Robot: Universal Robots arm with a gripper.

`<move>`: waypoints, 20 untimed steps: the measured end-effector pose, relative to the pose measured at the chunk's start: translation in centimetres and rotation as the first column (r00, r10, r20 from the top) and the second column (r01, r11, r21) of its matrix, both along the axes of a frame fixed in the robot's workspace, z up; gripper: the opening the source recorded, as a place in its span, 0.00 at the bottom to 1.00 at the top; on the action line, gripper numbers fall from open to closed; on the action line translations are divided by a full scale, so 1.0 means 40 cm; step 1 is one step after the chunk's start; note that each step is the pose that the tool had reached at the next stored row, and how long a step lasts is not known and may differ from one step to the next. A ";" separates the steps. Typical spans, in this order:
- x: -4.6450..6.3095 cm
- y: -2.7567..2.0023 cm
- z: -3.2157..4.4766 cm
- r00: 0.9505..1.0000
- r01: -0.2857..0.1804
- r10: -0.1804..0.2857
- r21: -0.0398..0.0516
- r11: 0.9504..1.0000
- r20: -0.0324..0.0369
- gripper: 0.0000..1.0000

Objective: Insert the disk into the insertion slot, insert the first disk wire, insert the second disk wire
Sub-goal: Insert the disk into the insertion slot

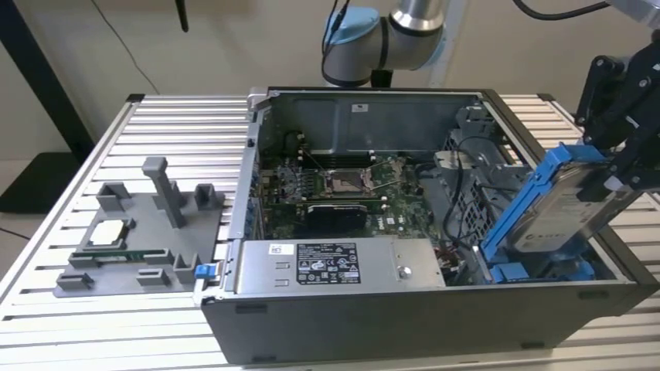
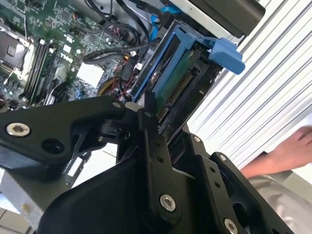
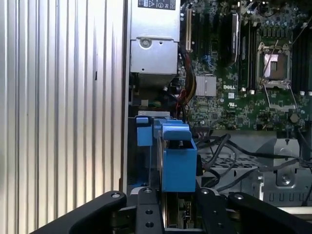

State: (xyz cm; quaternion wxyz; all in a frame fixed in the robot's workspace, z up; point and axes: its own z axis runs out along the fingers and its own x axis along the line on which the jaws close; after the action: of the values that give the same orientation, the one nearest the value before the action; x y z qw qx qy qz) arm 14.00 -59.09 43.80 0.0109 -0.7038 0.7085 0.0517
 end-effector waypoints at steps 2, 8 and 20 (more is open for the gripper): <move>0.000 0.002 -0.003 1.000 0.007 -0.007 0.000 1.000 0.001 0.00; -0.001 0.008 -0.019 1.000 0.027 -0.027 -0.002 1.000 0.004 0.00; -0.003 0.027 -0.069 0.998 0.056 -0.056 -0.009 0.998 0.005 0.00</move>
State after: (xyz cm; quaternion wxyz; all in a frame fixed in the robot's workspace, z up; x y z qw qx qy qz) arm 13.88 -58.01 41.05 0.0105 -0.6836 0.7283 0.0464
